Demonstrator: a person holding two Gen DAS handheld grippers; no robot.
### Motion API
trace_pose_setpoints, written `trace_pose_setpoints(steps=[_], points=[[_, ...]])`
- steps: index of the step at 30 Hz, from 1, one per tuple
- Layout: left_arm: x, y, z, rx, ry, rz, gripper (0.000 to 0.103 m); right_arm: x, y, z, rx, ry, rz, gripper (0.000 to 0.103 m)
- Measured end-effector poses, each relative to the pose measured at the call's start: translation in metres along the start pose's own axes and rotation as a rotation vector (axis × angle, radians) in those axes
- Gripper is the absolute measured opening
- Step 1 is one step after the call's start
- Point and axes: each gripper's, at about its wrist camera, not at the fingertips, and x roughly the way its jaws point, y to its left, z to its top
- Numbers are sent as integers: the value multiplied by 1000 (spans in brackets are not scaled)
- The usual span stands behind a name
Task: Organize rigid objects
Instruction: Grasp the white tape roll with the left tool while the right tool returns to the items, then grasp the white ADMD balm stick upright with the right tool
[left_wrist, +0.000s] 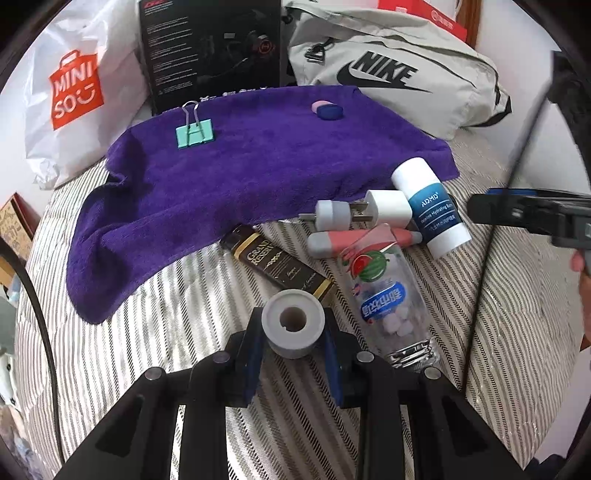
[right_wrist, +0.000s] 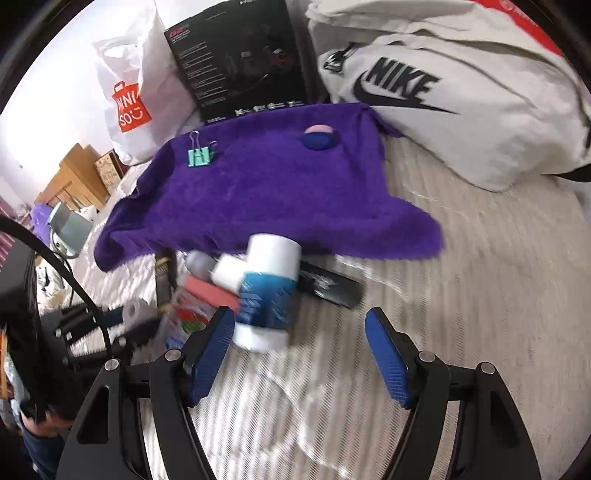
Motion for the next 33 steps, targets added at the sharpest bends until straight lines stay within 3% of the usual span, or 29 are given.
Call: trace_pose_setpoints(steps=[7,10,14,24,33], points=[[-2,4,-3,-21,-7,-10,28,32,8,7,19,42,3,71],[-2,4,-4,-23,-10,-6,28,34,9,9,-1,14,-22,70],[-2,4,-4,-25,-14,-10,29,32,5,8,-4,34,70,37],[-2,4,-5,-19,-12,-2,29,-1,-1,-23,-129,74,-130,37],[-1,1,-3,-21,-10,18,30,12,-11,-32,-136,55,-166,40]])
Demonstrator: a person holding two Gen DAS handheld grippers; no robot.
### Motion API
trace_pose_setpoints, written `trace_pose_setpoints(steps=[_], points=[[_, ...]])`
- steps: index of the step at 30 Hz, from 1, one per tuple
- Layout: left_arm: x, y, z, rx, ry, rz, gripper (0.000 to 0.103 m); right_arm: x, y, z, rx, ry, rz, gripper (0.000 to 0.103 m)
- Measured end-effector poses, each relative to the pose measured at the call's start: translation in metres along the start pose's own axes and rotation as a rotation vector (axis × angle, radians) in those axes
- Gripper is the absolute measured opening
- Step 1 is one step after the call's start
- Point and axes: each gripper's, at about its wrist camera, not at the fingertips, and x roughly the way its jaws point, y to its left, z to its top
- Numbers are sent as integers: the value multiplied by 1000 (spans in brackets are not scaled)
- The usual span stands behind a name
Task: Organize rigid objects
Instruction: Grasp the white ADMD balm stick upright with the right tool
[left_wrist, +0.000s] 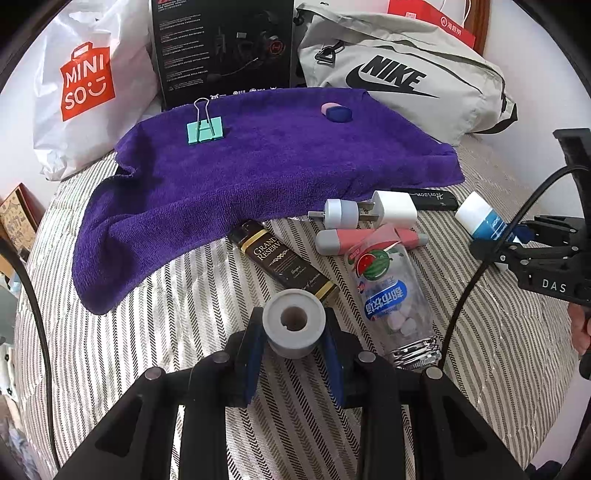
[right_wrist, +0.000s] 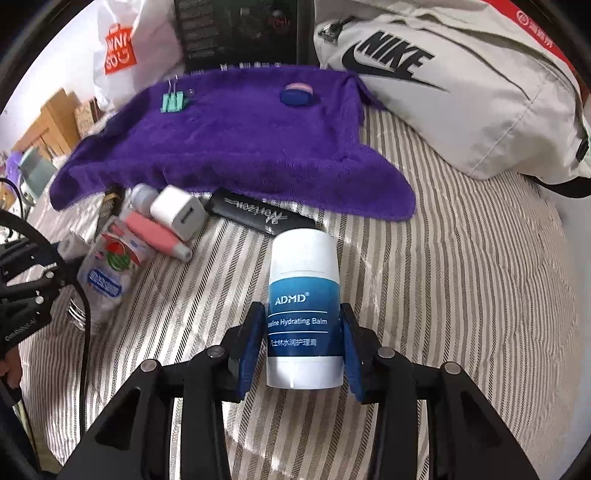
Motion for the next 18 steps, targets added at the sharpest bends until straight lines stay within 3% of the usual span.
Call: trace_pose_setpoints(steps=[18], points=[[-18,13,1,-52,-36,-45,27,-21,-7,4,8,-32,84,36]])
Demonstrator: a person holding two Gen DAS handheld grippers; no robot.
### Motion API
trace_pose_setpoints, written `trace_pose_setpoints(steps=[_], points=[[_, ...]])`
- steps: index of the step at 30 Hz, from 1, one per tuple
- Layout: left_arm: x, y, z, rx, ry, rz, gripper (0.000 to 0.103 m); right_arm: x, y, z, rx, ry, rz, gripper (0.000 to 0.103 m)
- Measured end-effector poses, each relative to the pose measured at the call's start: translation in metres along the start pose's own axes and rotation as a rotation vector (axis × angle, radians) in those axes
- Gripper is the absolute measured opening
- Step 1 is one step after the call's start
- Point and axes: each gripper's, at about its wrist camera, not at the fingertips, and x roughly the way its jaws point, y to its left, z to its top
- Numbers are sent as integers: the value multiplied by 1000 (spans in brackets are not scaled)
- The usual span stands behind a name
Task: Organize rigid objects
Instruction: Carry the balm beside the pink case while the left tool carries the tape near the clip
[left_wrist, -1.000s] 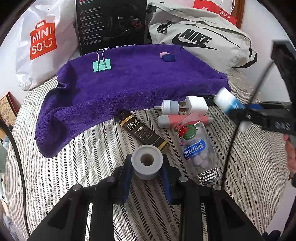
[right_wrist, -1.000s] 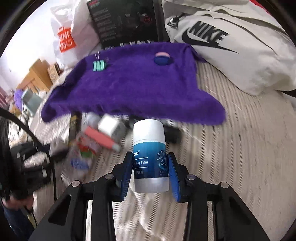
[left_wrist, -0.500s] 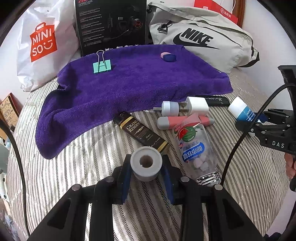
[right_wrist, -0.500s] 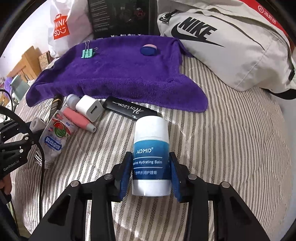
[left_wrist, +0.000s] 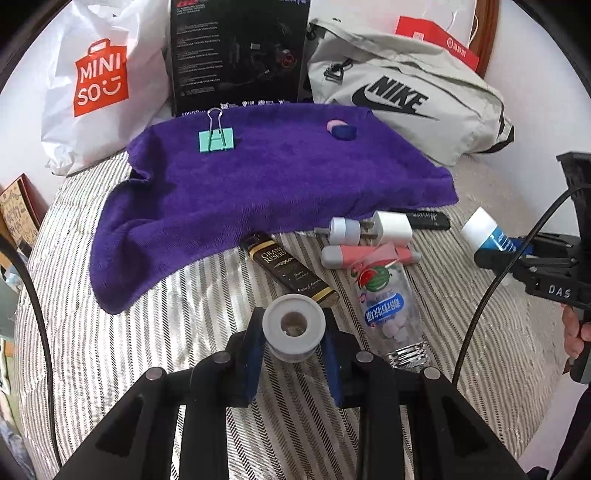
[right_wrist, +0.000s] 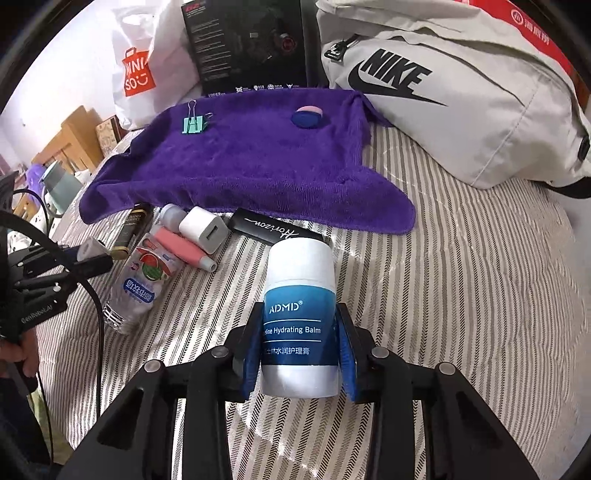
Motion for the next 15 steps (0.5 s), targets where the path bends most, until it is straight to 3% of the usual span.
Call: trace_pose_setpoints(steps=[15], points=[[-13,23,2,-43,-19,30,27,-6,3,17,-16,-17,40,36]])
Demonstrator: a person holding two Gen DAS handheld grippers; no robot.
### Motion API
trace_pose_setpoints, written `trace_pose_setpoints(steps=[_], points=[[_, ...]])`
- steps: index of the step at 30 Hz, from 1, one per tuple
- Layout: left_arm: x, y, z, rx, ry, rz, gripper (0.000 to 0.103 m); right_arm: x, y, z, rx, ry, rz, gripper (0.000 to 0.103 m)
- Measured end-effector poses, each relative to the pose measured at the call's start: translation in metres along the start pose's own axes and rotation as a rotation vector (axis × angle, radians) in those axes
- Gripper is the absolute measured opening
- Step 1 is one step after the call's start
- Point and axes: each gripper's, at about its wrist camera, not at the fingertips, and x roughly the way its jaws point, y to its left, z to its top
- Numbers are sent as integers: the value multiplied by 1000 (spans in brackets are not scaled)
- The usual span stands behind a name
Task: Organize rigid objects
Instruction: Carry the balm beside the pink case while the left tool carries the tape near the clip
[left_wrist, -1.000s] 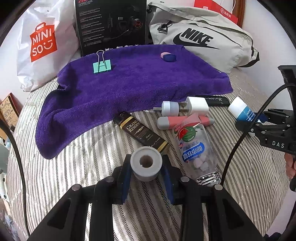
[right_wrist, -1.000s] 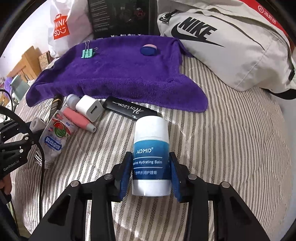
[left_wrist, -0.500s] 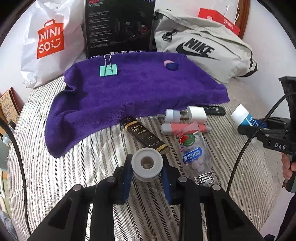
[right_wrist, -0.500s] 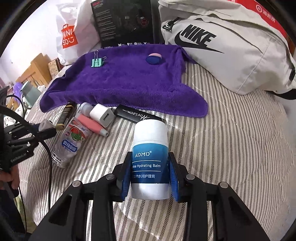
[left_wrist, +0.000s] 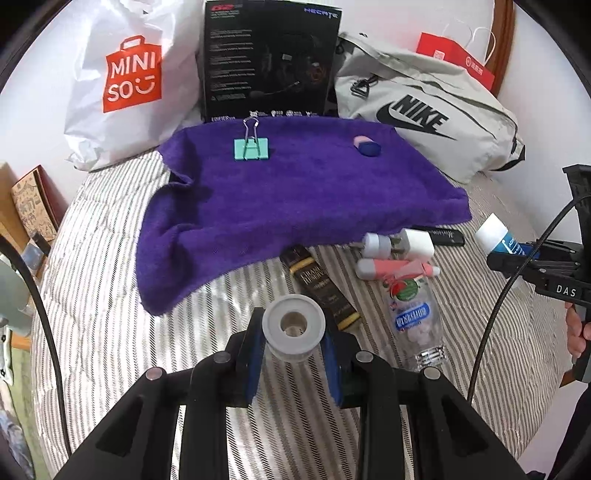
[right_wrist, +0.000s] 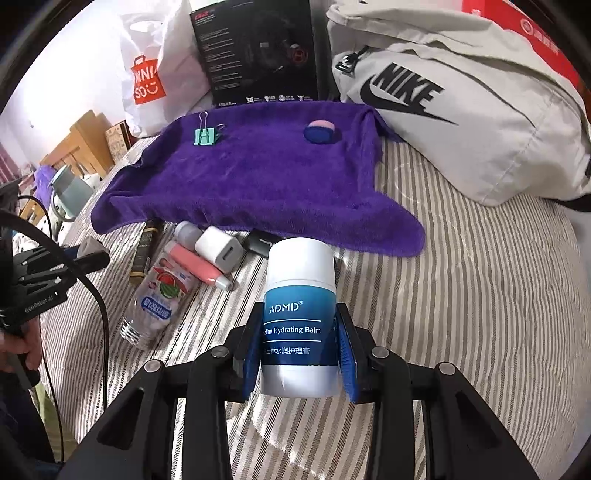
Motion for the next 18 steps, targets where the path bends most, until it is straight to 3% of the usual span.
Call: trace_pose_setpoints(steps=[18], points=[[0,25,69,-4,-80,28,27,13,2,72,-41,-51,17,36]])
